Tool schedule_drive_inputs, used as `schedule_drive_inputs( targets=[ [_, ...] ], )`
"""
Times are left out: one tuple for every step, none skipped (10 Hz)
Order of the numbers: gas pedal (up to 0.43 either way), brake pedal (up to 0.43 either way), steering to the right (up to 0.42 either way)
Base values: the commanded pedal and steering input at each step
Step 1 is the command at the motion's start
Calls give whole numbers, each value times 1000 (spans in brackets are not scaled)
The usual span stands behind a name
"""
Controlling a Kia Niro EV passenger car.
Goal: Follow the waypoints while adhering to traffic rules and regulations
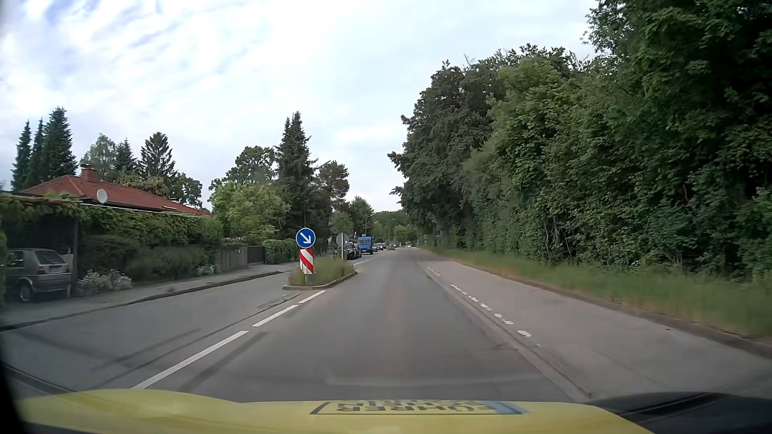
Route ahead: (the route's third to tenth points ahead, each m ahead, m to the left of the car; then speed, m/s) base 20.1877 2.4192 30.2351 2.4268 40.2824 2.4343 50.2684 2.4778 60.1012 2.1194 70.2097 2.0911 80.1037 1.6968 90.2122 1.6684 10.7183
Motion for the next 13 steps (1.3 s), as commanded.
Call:
schedule_drive_inputs(
  targets=[
    [28, 0, 4],
    [20, 0, 4],
    [20, 0, 4],
    [20, 0, 4],
    [20, 0, 4],
    [20, 0, 4],
    [20, 0, 4],
    [20, 0, 4],
    [20, 0, 4],
    [28, 0, 3],
    [39, 0, 3],
    [39, 0, 3],
    [47, 0, 3]
  ],
)
